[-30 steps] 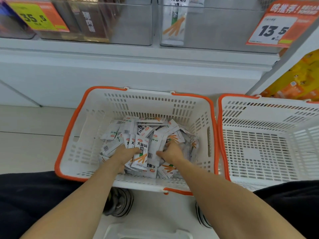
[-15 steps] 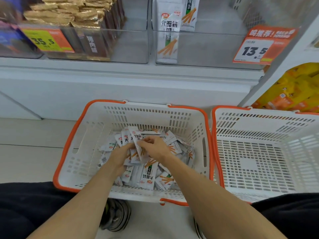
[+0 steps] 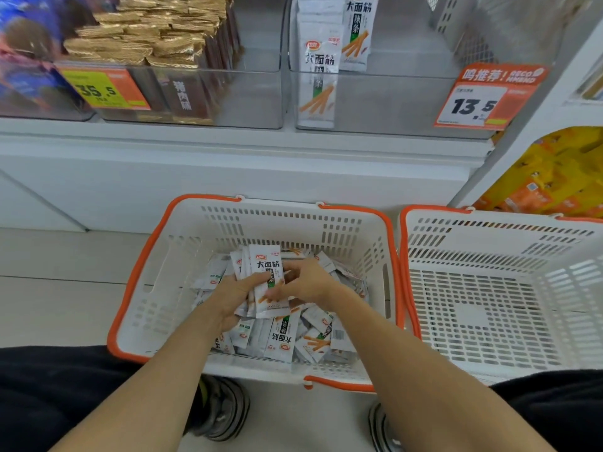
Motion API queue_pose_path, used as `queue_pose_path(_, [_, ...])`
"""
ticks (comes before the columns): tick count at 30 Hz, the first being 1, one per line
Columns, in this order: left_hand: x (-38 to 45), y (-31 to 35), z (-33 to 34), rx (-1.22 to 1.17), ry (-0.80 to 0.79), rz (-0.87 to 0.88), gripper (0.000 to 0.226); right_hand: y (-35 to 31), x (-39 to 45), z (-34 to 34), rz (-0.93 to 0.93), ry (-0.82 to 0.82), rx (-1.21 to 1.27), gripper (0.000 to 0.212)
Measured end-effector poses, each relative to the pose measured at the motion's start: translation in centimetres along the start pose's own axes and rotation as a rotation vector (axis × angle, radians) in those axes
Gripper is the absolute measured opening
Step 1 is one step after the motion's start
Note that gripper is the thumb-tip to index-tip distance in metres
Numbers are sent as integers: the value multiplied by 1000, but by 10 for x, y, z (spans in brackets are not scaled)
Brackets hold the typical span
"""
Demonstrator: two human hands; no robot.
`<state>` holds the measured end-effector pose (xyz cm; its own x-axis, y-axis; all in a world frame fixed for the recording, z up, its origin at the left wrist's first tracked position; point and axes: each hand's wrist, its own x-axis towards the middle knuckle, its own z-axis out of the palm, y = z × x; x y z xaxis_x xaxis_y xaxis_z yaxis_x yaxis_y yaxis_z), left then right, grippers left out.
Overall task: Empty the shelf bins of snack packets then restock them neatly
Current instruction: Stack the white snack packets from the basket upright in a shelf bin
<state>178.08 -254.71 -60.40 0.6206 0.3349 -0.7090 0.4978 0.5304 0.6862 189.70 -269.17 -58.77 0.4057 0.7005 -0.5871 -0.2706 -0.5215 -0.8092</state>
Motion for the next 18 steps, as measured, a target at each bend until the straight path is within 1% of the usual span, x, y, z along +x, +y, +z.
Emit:
queue_pose_path(1, [1,-1,-3,75,34,-6,33,5,1,-5,57,-40,0,40])
queue_pose_path(2, [3,-3,-9,174,76,-6,37,14,4,-10,127,-34,-42,43])
queue_pose_path(3, [4,-5,-14,275,114,-2,40,24,6,-14,191,13,-127,45])
queue_pose_path(5, [7,-11,-24,384,178,-12,33,48,15,-15,310,174,-314,41])
queue_pose_path(6, [8,-15,-28,405,192,-22,28,59,18,-12,345,242,-332,35])
queue_pose_path(8, [9,-20,-32,448,203,-37,27,75,19,0,368,298,-306,27])
queue_pose_path(11, [12,-25,-36,475,178,-61,25,92,22,19,373,307,-278,29])
queue_pose_path(14, [14,-26,-37,467,167,-86,25,99,32,27,376,320,-226,19])
queue_pose_path(16, [14,-25,-37,456,167,-97,24,93,37,25,412,282,-194,17])
queue_pose_path(18, [14,-22,-37,441,182,-95,20,80,40,18,442,233,-134,20])
